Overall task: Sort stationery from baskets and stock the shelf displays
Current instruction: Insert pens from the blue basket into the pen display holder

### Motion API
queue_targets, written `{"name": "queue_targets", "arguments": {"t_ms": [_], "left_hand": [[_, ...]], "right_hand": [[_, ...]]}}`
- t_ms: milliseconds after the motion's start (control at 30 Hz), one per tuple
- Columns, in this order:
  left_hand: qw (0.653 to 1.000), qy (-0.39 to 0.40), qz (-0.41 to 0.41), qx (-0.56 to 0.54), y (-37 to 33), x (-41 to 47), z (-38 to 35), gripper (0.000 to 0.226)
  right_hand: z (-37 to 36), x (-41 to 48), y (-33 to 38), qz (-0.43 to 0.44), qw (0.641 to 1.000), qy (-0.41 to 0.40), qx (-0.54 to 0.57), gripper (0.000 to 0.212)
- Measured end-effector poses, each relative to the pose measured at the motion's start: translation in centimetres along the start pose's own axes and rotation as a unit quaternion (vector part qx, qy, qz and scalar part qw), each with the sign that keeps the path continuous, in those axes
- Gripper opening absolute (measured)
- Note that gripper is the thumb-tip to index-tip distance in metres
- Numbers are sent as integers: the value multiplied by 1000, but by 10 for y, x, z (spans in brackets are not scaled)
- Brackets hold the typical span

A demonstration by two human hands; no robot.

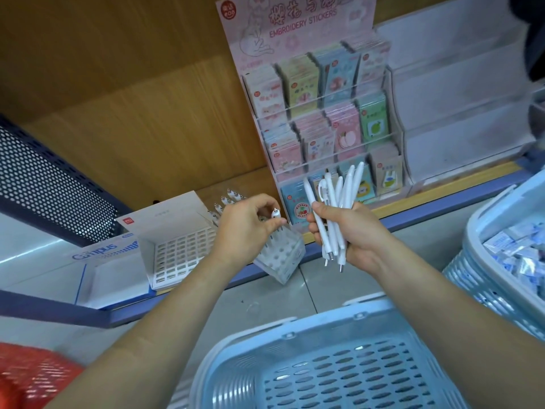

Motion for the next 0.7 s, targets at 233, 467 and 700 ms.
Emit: {"name": "queue_targets", "arguments": {"t_ms": [233, 467, 700], "left_hand": [[994, -2, -65, 85, -4, -7, -9, 20], [993, -16, -50, 107, -3, -2, -7, 25], [994, -25, -11, 104, 1, 4, -2, 17]], "right_hand": [[-1, 1, -5, -2, 999, 9, -52, 8], [-1, 7, -3, 43, 978, 20, -204, 25], [-3, 6, 5, 102, 927, -9, -362, 45]]}}
Point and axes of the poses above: each hand's wrist, its own x-axis towards the middle knuckle, its own z-axis out of the back of the hand, y = z × x, the point moved 10 cm from there along x, towards the middle knuckle, and after that the axes turned 3 degrees about z, right-handed, at the moved point
